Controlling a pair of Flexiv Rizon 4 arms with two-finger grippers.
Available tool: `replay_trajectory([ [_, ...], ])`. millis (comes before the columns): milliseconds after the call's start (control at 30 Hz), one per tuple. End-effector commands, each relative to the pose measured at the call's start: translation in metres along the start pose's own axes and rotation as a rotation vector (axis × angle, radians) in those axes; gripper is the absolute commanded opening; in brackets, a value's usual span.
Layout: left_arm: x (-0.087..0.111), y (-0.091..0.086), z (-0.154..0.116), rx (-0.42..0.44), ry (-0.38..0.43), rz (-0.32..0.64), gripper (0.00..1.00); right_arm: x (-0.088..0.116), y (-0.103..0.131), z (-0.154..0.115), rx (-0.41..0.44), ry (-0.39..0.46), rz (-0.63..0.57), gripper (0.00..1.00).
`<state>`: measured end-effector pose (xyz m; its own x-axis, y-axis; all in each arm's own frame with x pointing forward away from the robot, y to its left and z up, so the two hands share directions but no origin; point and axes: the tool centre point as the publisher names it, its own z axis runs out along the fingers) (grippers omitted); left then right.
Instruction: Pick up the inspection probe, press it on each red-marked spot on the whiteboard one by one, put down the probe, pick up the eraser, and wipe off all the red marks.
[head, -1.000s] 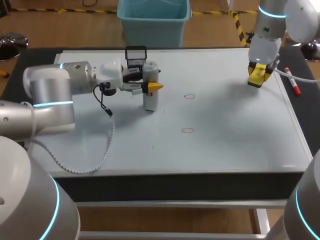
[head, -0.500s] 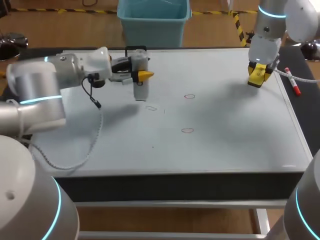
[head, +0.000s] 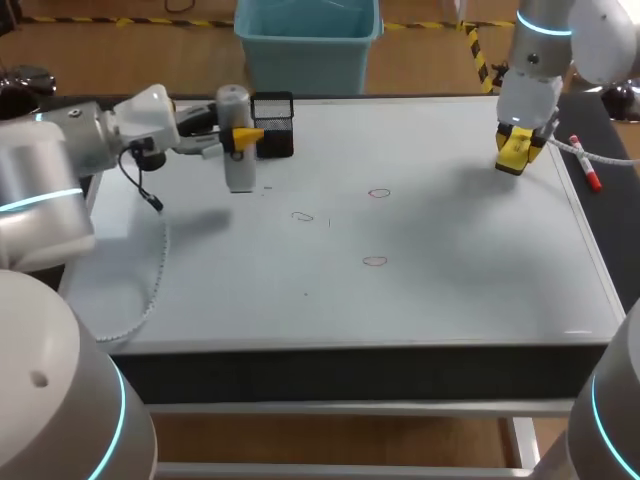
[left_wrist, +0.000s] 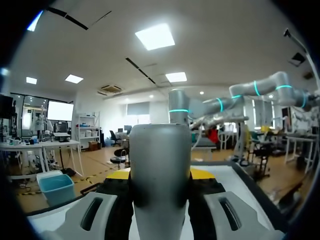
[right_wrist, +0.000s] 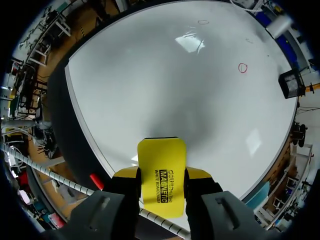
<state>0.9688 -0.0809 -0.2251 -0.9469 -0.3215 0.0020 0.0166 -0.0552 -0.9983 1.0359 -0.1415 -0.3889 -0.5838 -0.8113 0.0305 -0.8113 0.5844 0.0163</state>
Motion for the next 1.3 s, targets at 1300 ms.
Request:
replay_trajectory([
  [1300, -0.101, -0.003, -0.104, 0.037, -0.098, -0.003, 0.00, 0.000, -0.001, -0.001, 0.000, 0.004, -0.002, 0.00],
])
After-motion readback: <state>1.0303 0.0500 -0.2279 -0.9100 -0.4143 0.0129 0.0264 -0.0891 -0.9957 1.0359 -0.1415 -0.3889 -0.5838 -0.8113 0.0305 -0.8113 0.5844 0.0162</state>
